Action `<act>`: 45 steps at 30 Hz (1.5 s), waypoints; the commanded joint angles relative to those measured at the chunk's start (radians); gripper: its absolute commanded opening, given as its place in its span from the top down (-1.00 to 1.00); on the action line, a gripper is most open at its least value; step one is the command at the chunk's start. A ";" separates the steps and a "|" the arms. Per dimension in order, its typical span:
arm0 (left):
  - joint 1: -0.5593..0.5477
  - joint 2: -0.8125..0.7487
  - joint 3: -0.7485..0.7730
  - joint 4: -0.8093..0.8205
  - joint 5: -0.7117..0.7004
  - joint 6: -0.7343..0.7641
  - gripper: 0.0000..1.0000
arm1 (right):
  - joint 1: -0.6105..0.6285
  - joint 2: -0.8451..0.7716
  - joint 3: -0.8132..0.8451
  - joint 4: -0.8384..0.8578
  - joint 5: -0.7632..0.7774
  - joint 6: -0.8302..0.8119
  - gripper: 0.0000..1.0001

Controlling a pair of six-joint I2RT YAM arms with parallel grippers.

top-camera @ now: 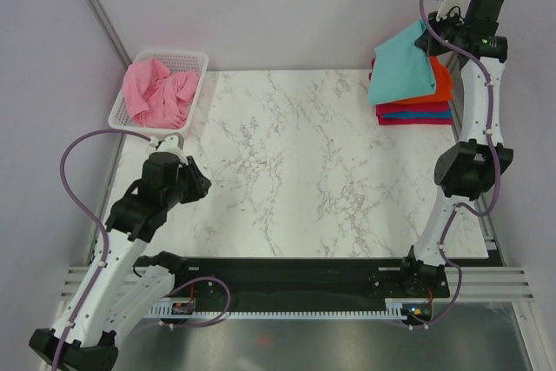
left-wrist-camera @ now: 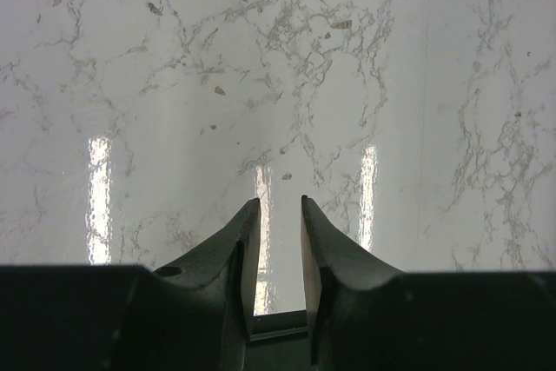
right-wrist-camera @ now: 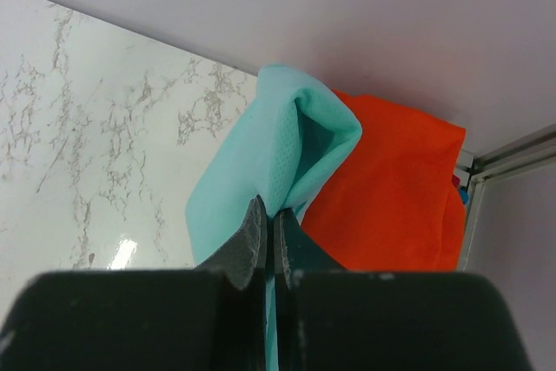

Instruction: Fold and stack the t-shirts

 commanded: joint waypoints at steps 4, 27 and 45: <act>0.002 -0.004 0.000 0.035 -0.001 0.033 0.35 | -0.046 0.044 0.056 0.058 -0.025 -0.037 1.00; 0.002 -0.027 0.000 0.027 -0.039 0.025 0.35 | -0.174 0.388 0.001 0.681 -0.025 0.087 1.00; 0.004 -0.054 0.001 0.029 -0.027 0.030 0.35 | -0.174 0.143 -0.341 0.934 0.343 0.285 -0.58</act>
